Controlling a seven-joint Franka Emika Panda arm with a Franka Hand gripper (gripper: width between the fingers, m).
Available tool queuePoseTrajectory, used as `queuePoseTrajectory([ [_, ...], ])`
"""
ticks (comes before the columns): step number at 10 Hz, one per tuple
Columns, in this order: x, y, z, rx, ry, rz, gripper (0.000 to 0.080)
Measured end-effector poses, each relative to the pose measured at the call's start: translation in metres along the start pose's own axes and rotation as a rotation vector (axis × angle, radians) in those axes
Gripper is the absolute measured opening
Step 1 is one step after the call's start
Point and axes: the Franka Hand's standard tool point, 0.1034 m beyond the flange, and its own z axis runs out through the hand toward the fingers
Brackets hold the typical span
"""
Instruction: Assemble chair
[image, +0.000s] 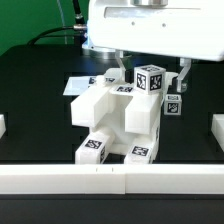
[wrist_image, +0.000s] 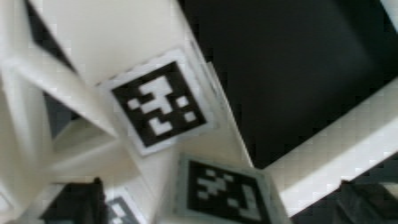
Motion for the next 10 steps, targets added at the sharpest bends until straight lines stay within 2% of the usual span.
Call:
queuePoseTrajectory([
  [7,0.0016,0.0025,-0.0001,-0.008,0.001,-0.549,0.0649],
  [10,0.0028,0.0049,0.0001,-0.02,0.0,-0.76,0.0649],
])
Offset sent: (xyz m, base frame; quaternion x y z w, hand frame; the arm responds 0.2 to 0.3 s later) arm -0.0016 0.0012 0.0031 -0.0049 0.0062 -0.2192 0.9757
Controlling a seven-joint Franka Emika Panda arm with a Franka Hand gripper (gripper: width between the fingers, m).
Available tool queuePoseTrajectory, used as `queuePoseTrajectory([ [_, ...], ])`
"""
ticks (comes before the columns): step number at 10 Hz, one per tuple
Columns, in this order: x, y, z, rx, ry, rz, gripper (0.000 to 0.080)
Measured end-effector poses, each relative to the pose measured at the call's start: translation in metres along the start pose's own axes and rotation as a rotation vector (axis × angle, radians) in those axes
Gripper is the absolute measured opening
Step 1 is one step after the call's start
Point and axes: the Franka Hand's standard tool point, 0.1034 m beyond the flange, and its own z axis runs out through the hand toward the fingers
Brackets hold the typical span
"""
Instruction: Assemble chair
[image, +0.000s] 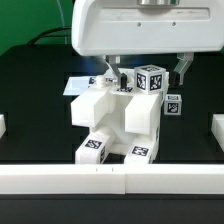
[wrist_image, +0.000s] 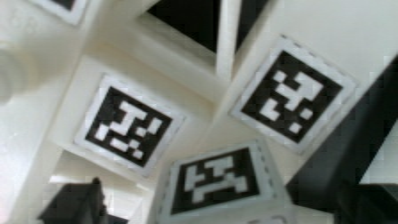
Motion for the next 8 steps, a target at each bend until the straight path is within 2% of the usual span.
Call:
queuePoseTrajectory([
  [3,-0.0013,-0.0011,0.0013,-0.001,-0.004,-0.03,0.0649],
  [4,-0.0017,-0.0003,0.0016,-0.002,-0.004,-0.029,0.0514],
  [5,-0.0018,-0.0001,0.0018,-0.002,-0.005,-0.017,0.0514],
  [7,-0.0018,-0.0003,0.002,0.0,-0.004,0.012,0.0267],
  [8,-0.0019,-0.0005,0.0022,0.001,-0.004,0.106,0.0267],
])
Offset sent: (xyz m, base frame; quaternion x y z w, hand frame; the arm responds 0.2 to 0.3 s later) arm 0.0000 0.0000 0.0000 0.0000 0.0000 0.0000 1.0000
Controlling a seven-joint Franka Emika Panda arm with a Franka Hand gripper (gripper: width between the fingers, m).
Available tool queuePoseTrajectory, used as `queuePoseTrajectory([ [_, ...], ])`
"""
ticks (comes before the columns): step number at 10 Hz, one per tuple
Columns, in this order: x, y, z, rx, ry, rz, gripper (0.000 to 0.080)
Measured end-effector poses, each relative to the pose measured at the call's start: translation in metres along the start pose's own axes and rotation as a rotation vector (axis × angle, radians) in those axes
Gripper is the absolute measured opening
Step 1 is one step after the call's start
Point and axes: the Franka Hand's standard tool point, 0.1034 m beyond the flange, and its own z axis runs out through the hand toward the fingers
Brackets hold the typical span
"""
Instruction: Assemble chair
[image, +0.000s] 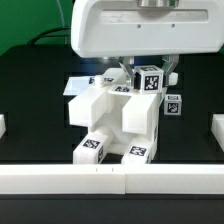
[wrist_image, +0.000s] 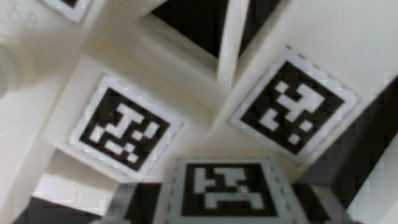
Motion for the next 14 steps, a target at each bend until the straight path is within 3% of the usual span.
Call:
queuePoseTrajectory([
  [6,0.0,0.002,0.001,0.013,-0.001,0.435,0.0269],
  [14,0.002,-0.009,0.001,0.023,-0.007,1.194,0.0271],
])
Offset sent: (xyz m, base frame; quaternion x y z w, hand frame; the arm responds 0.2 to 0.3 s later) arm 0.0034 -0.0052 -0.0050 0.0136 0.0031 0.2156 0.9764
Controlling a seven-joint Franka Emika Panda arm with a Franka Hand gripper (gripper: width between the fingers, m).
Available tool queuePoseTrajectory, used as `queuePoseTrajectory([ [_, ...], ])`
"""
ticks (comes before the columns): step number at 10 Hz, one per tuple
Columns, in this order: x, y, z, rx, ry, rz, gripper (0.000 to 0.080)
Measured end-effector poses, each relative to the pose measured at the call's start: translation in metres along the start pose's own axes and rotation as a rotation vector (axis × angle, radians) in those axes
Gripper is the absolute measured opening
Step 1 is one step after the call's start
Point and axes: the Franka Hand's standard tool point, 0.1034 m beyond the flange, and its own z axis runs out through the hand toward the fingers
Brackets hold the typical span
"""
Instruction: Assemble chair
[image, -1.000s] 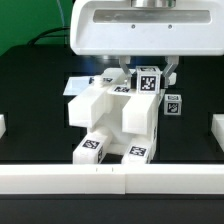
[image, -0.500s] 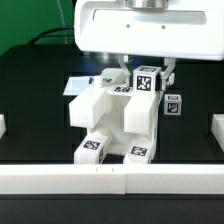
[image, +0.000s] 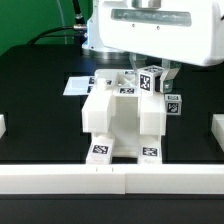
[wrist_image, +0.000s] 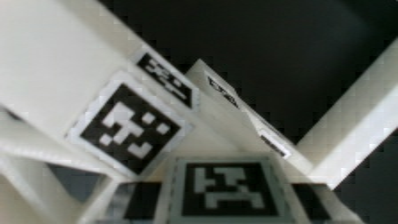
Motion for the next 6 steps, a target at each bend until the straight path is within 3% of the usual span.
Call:
queuePoseTrajectory([
  [1,-0.0002,-0.0001,0.0,0.0,0.0,0.047,0.0271],
  [2,-0.0004,0.0,0.0002,0.0,0.0,0.051,0.0346],
  [3,-0.0005,0.0001,0.0003,0.0,-0.001,0.032,0.0346],
  [5,-0.0012,0.0005,0.0006,-0.003,-0.003,-0.006,0.0595],
  [6,-0.0008,0.0007,0.0005,-0.004,-0.002,-0.055,0.0595],
])
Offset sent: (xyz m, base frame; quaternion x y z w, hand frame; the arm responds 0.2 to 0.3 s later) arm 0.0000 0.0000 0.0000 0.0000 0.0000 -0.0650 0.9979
